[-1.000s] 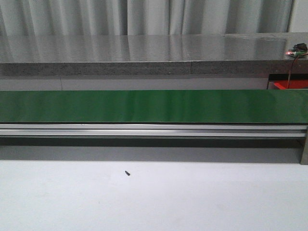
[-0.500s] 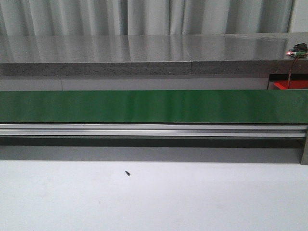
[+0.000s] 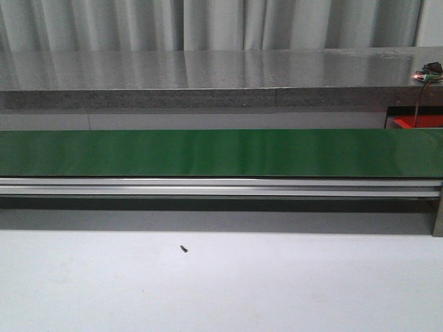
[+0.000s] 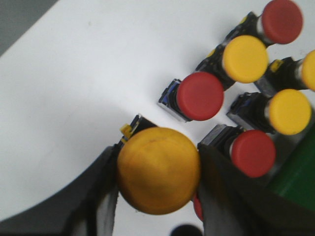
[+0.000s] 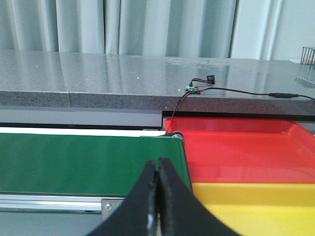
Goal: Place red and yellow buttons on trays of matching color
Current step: 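Grasp a yellow button with the left gripper, then lower the yellow button onto the green belt and open the left gripper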
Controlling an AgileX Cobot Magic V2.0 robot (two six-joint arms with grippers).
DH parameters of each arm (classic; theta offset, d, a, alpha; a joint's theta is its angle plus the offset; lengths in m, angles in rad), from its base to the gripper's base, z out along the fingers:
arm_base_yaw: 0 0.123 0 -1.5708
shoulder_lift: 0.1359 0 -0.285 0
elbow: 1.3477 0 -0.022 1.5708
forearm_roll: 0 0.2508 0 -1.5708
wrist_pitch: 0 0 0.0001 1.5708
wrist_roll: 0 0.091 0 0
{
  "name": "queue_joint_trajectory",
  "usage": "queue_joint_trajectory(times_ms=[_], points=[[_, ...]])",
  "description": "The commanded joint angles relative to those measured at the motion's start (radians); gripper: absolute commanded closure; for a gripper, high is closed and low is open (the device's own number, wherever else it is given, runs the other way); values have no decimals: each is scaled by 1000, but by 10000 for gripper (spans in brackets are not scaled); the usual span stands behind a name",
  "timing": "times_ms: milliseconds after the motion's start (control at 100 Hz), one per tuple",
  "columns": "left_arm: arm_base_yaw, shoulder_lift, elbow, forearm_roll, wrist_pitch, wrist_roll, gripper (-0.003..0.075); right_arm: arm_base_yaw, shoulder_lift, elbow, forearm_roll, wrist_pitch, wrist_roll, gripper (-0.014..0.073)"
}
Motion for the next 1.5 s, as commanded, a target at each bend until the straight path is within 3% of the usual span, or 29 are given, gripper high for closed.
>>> queue_joint_trajectory(times_ms=[0,190,470,700,1060,1150,1340,1490], points=[[-22,-84,-59,-3,12,0,534,1,-19,-18,-4,-81,-1,661],[-116,-96,-133,33,138,0,534,1,-19,-18,-4,-81,-1,661],[-327,-84,-146,100,128,0,534,1,-19,-18,-4,-81,-1,661],[-435,-34,-146,101,128,0,534,1,-19,-18,-4,-81,-1,661],[-468,41,-146,73,126,0,524,1,-19,-18,-4,-81,-1,661],[-468,41,-146,63,117,2,472,1,-19,-18,-4,-81,-1,661],[-468,17,-146,-32,121,58,245,1,-19,-18,-4,-81,-1,661],[-468,-20,-146,-65,119,58,237,1,-19,-18,-4,-81,-1,661]])
